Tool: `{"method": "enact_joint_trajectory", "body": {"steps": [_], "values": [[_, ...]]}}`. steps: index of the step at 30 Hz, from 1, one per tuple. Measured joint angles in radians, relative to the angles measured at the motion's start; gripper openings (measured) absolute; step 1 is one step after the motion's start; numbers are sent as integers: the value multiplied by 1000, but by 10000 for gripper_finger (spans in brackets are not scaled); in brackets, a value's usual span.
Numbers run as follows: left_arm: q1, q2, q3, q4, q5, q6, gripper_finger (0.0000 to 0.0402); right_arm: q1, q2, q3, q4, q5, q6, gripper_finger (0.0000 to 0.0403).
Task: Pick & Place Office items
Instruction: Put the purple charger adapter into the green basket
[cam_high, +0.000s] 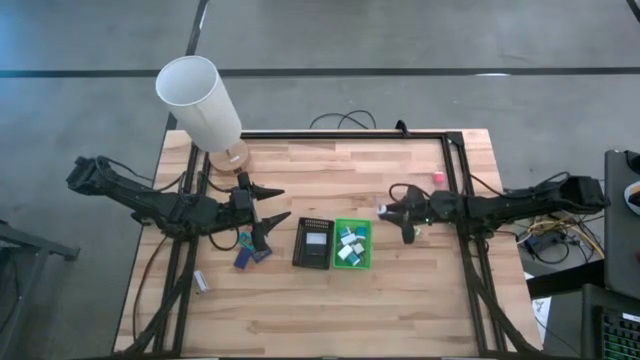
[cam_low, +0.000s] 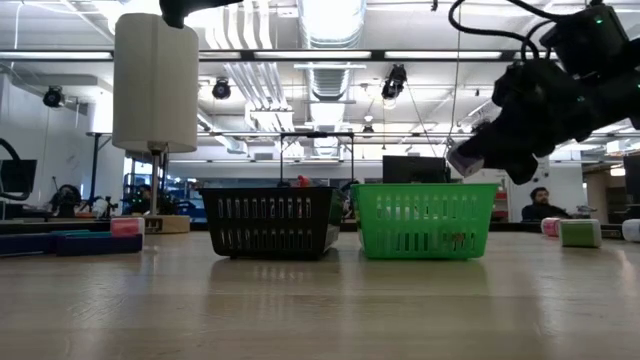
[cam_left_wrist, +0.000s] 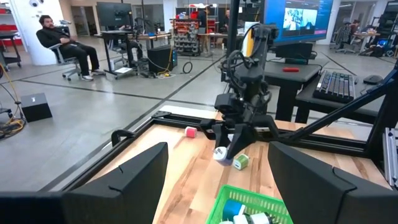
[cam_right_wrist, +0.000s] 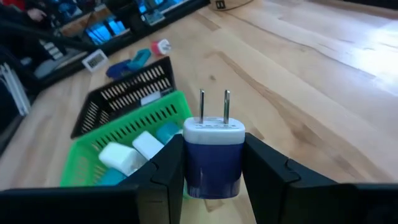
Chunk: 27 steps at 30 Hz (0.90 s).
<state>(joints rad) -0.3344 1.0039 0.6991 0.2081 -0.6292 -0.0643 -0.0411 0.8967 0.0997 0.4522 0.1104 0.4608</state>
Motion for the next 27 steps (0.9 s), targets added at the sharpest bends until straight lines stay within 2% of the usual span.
{"method": "enact_joint_trajectory", "body": {"steps": [8, 13, 17, 23, 27], "values": [[0, 0, 0, 0, 0, 0, 284, 45, 0, -17, 4, -3, -150, 118], [0, 0, 0, 0, 0, 0, 284, 81, 0, -46, 15, -7, -152, 118], [0, 0, 0, 0, 0, 0, 284, 111, 1, -51, 88, -38, -152, 118], [0, 0, 0, 0, 0, 0, 285, 120, 2, 17, 87, -138, -173, 118], [0, 0, 0, 0, 0, 0, 285, 127, 17, 106, -52, -161, -191, 118]]}}
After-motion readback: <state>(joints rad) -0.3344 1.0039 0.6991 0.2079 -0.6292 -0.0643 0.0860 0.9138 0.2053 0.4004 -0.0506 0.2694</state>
